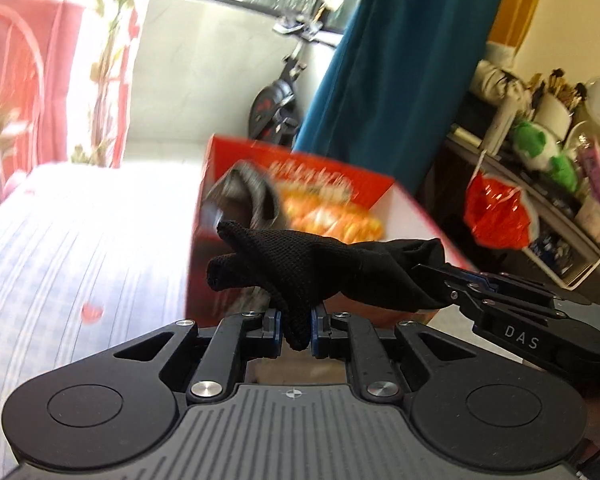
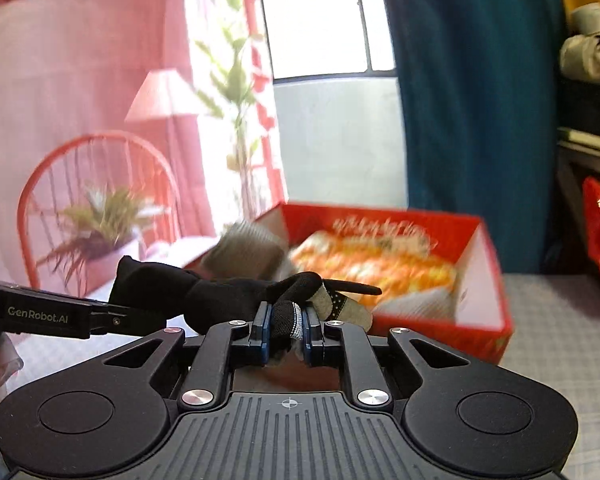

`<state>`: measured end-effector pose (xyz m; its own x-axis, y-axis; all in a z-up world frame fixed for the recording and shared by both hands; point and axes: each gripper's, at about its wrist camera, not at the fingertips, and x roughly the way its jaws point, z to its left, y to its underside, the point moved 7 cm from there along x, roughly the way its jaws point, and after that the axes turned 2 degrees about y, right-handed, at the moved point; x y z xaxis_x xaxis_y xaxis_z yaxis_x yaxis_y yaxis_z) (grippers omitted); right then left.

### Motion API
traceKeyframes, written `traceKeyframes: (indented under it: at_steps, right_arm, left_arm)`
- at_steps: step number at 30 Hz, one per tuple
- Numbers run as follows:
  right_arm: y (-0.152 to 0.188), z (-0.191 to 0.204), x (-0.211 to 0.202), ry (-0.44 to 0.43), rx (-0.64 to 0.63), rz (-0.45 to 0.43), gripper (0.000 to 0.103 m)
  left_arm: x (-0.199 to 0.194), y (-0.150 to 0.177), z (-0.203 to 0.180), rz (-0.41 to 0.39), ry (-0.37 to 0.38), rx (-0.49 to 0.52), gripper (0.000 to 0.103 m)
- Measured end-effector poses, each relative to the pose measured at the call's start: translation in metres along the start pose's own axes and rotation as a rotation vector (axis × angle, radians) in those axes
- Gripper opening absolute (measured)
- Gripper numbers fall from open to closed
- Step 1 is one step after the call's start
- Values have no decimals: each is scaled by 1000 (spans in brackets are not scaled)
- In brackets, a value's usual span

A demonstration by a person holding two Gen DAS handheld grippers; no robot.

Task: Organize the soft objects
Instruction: 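Carry the black glove into the box and open both grippers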

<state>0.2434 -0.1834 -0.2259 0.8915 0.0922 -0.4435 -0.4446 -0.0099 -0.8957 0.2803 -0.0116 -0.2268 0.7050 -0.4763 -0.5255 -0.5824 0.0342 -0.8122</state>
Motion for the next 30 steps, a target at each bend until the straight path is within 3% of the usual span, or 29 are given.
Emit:
traceKeyframes:
  at_steps: [8, 15, 20, 26, 30]
  right_arm:
    - [-32, -25, -3, 39, 23, -47, 13]
    - [-58, -51, 49, 56, 47, 17, 13]
    - [-55, -68, 104, 85, 33, 138, 13]
    - [-19, -79, 167, 131, -51, 423, 13]
    - [-11, -87, 183, 121, 28, 514, 13]
  left_arm:
    - [16, -34, -24, -24, 39, 27, 14]
    - [66, -64, -16, 35, 21, 38, 14]
    - [116, -76, 1, 141, 18, 20, 14]
    - [176, -61, 3, 376, -8, 76, 14]
    - [191, -60, -2, 419, -24, 134, 16]
